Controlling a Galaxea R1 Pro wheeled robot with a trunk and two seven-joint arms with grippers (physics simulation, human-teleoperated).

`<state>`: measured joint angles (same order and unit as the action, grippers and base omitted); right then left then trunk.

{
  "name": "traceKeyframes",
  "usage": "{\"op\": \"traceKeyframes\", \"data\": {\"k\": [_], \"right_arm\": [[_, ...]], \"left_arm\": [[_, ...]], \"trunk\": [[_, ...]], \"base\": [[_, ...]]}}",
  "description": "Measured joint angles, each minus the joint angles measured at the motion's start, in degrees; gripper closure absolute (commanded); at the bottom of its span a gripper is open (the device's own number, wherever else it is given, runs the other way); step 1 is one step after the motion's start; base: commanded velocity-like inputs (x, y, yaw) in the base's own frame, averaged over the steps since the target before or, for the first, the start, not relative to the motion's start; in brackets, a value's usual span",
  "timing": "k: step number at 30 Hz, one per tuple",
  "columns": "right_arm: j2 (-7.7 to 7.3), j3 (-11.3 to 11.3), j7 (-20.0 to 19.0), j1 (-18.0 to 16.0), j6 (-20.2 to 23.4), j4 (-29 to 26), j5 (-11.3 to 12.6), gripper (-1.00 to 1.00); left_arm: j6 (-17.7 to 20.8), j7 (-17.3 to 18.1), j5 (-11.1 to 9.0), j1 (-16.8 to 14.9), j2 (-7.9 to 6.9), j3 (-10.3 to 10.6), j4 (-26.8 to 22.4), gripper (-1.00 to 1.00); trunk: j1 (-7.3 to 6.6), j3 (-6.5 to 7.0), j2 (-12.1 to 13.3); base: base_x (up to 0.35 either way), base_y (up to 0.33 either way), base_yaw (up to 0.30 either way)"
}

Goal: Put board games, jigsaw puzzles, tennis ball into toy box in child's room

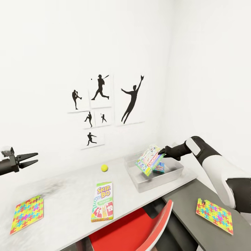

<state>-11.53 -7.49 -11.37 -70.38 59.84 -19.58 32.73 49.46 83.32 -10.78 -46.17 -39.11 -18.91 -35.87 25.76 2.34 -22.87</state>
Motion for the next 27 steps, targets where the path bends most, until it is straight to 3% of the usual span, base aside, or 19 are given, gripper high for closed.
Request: {"op": "traceKeyframes", "data": {"k": [11,18,27], "right_arm": [[0.50,0.2,0.0,0.0,-0.2,-0.1,0.2,1.00],[0.73,0.2,0.0,0.0,-3.9,0.0,0.7,1.00],[2.77,0.1,0.0,0.0,-4.7,0.0,0.1,1.00]], "left_arm": [[0.0,0.0,0.0,0.0,-0.07,0.0,0.0,-1.00],[0.0,0.0,0.0,0.0,-0.08,0.0,0.0,-1.00],[0.0,0.0,0.0,0.1,-0.08,0.0,0.0,-1.00]], "trunk": [[2.41,-1.97,-4.4],[3.94,-3.17,-7.2],[5.92,-4.75,-10.7]], "base": [[0.000,0.000,0.000],[0.000,0.000,0.000],[0.000,0.000,0.000]]}}
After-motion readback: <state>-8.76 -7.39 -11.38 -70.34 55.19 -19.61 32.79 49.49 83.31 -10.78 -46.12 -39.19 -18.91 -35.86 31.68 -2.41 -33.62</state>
